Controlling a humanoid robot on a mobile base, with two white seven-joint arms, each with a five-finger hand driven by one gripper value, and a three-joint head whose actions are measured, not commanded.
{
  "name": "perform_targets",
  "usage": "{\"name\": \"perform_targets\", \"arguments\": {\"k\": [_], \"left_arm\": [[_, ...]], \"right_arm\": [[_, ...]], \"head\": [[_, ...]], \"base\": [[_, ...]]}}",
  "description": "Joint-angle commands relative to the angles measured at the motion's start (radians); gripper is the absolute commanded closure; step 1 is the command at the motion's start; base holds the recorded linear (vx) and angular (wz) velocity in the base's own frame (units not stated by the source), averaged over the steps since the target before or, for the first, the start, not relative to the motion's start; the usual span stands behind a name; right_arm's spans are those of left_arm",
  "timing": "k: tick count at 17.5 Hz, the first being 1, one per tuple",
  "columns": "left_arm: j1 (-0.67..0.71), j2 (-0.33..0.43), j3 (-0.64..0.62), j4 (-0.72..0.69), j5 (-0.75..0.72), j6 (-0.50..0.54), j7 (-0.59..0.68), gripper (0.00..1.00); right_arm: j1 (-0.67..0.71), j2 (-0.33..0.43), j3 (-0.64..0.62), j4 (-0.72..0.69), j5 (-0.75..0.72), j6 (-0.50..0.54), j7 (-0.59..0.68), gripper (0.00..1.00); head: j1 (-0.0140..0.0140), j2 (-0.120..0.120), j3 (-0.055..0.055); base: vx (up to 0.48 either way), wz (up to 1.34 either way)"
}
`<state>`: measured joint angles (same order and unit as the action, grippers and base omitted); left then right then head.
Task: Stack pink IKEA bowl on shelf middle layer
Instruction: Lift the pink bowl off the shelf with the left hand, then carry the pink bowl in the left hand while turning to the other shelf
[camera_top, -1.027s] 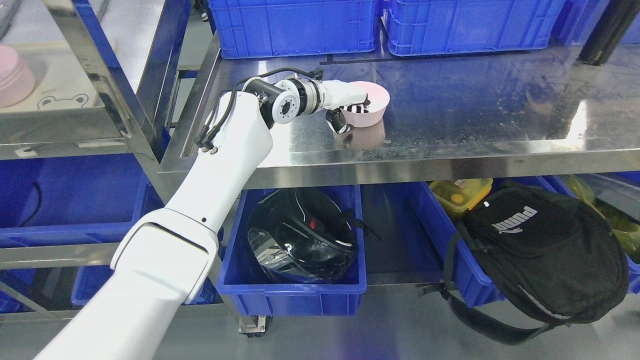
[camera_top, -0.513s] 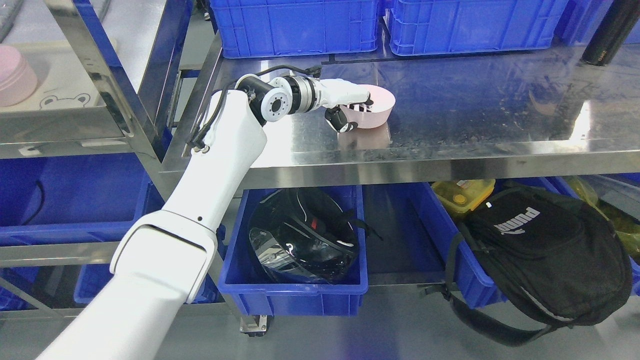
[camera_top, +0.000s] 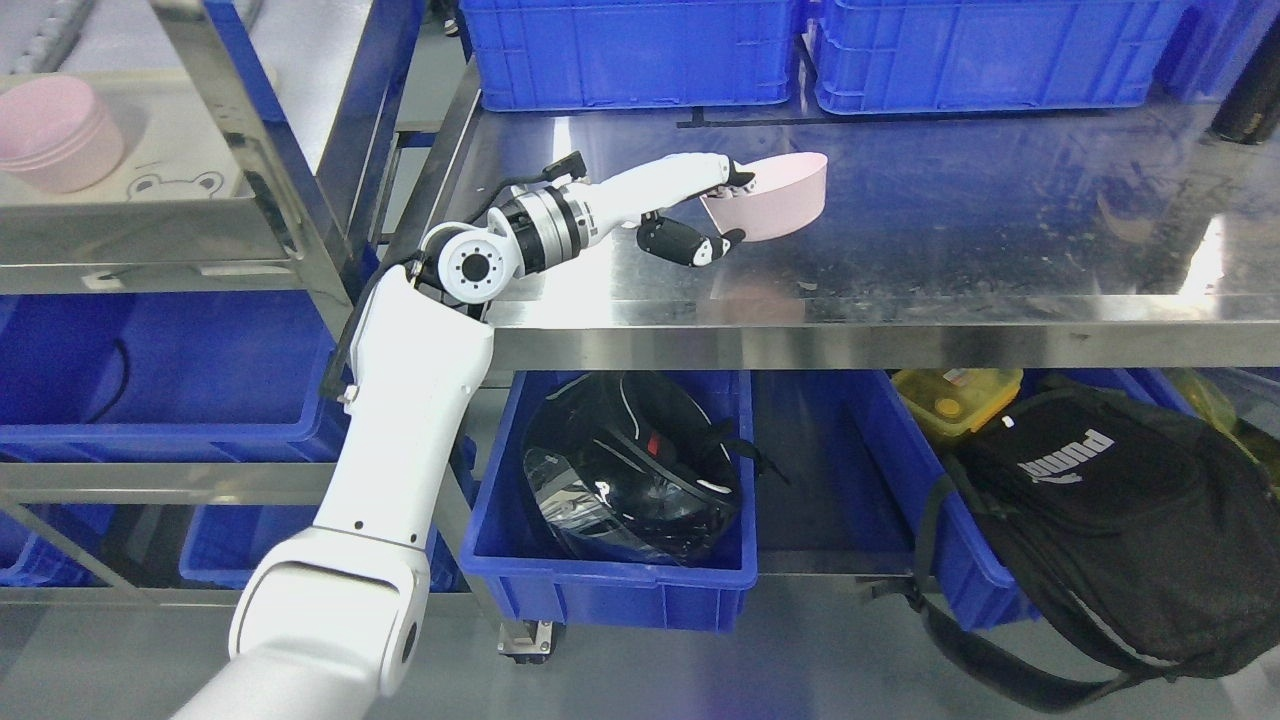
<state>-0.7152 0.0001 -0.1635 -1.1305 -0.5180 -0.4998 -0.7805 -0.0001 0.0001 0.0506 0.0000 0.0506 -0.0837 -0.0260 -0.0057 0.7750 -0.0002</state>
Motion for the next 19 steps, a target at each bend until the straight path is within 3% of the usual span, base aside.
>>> {"name": "perform_targets", "arguments": {"k": [1,4,11,19], "left_arm": [[0.163,0.017,0.127,-0.365,0.102,-0.152,-0.087,1.00],[0.181,0.017,0.121,-0.425,0.104,-0.286,-0.175,1.00],[0.241,0.017,0.065,-0.426,0.098,-0.286,-0.180,1.00],[0.270,0.017,0.067,-0.416,0.089,-0.286,-0.118,0.99]], "right_arm": [[0.022,-0.018,0.000,-0.017,0.000,0.001,0.000,0.00],[0.022,-0.018,0.000,-0.017,0.000,0.001,0.000,0.00],[0.022,-0.018,0.000,-0.017,0.000,0.001,0.000,0.00],[0.022,-0.018,0.000,-0.017,0.000,0.001,0.000,0.00]], "head": [[0.0000,0.000,0.000],[0.0000,0.000,0.000],[0.0000,0.000,0.000],[0.0000,0.000,0.000]], "base": [[-0.010,0.26],[-0.022,0.43],[-0.005,0.78],[0.074,1.56]]}}
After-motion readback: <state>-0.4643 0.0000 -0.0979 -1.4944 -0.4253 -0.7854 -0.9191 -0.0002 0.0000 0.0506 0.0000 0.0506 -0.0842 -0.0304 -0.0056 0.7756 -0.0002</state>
